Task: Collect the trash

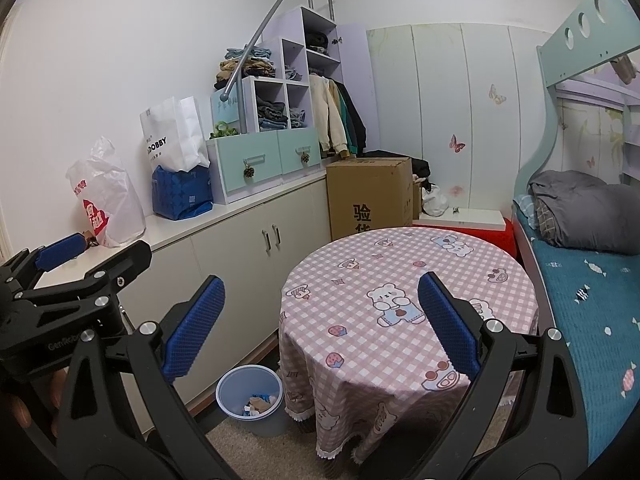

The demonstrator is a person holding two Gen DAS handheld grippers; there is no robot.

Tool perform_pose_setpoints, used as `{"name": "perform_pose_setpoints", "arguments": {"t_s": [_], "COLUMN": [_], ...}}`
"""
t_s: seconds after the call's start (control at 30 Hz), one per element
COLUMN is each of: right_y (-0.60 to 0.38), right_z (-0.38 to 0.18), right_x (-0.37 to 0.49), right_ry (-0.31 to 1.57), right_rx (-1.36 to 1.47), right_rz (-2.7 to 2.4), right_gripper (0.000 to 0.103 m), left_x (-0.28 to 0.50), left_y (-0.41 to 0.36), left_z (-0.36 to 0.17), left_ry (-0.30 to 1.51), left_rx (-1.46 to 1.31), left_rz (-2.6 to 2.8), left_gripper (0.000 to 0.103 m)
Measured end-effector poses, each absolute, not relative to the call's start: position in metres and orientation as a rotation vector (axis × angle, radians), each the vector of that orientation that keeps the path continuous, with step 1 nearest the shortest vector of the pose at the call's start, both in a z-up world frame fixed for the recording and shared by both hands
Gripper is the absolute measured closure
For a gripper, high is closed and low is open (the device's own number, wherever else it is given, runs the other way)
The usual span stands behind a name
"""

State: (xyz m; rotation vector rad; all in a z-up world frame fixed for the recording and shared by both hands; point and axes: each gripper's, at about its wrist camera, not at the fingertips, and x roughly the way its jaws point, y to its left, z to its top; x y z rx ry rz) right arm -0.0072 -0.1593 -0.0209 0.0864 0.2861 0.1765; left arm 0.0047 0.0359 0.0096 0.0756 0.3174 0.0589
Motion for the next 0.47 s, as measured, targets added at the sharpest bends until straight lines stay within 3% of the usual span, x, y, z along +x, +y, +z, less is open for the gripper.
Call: {"name": "perform_pose_setpoints", "arguments": {"t_s": [0.47], "right_y": [-0.161], "right_z": [-0.043], "right_x": [0.013], "right_ry": [0.362], "right_rx": [0.118], "right_rz": [0.186], "right_gripper": [0.008], "left_x": [0.035], "left_y": [0.041], "left_z": [-0.013], "left_ry": [0.394], "left_rx": [0.089], "left_rz": [0.073], "left_gripper": [0.008]}}
